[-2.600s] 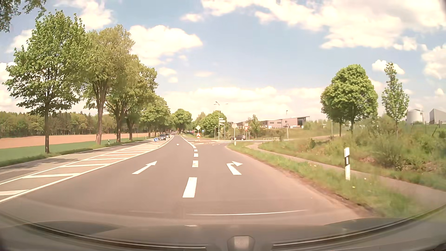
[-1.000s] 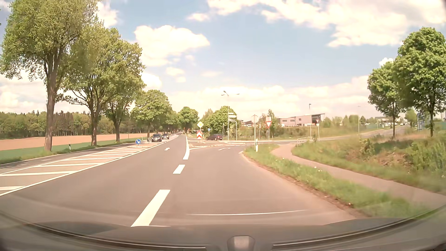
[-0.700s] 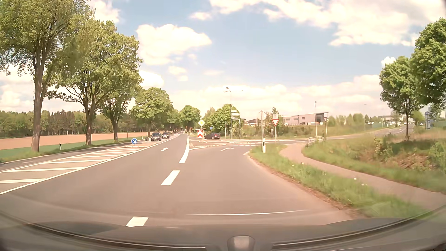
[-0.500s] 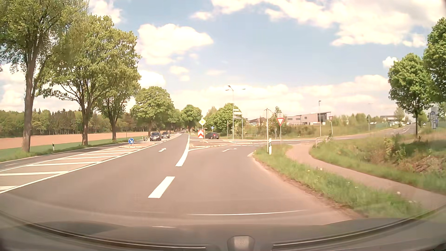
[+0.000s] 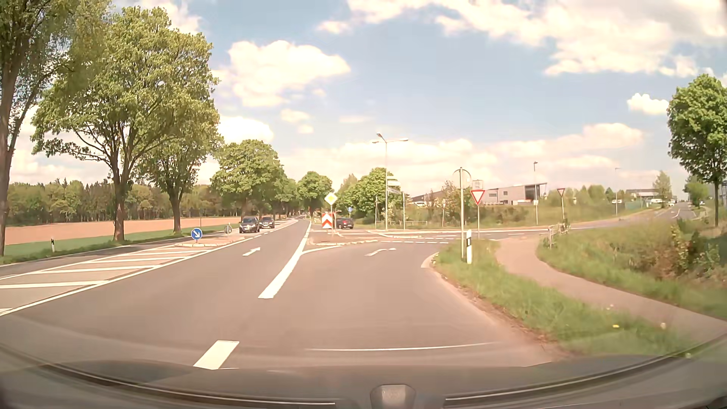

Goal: Follow the waypoints while adhering to traffic rules and regulations

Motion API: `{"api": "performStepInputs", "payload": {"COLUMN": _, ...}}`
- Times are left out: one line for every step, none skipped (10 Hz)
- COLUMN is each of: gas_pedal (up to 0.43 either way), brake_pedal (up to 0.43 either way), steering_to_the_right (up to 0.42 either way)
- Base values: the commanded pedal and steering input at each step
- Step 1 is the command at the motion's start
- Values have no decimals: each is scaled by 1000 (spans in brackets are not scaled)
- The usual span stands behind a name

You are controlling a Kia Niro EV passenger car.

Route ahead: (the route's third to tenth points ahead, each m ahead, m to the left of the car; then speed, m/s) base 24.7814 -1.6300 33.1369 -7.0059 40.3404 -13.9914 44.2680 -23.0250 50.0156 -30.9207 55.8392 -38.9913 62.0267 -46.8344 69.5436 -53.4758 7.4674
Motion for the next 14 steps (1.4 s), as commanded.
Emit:
{"api": "performStepInputs", "payload": {"gas_pedal": 0, "brake_pedal": 116, "steering_to_the_right": -3}}
{"api": "performStepInputs", "payload": {"gas_pedal": 0, "brake_pedal": 79, "steering_to_the_right": 0}}
{"api": "performStepInputs", "payload": {"gas_pedal": 0, "brake_pedal": 55, "steering_to_the_right": 4}}
{"api": "performStepInputs", "payload": {"gas_pedal": 0, "brake_pedal": 55, "steering_to_the_right": 5}}
{"api": "performStepInputs", "payload": {"gas_pedal": 0, "brake_pedal": 61, "steering_to_the_right": 6}}
{"api": "performStepInputs", "payload": {"gas_pedal": 0, "brake_pedal": 55, "steering_to_the_right": 12}}
{"api": "performStepInputs", "payload": {"gas_pedal": 0, "brake_pedal": 49, "steering_to_the_right": 19}}
{"api": "performStepInputs", "payload": {"gas_pedal": 0, "brake_pedal": 0, "steering_to_the_right": 26}}
{"api": "performStepInputs", "payload": {"gas_pedal": 0, "brake_pedal": 0, "steering_to_the_right": 30}}
{"api": "performStepInputs", "payload": {"gas_pedal": 0, "brake_pedal": 0, "steering_to_the_right": 31}}
{"api": "performStepInputs", "payload": {"gas_pedal": 0, "brake_pedal": 0, "steering_to_the_right": 31}}
{"api": "performStepInputs", "payload": {"gas_pedal": 0, "brake_pedal": 0, "steering_to_the_right": 36}}
{"api": "performStepInputs", "payload": {"gas_pedal": 0, "brake_pedal": 0, "steering_to_the_right": 40}}
{"api": "performStepInputs", "payload": {"gas_pedal": 0, "brake_pedal": 0, "steering_to_the_right": 45}}
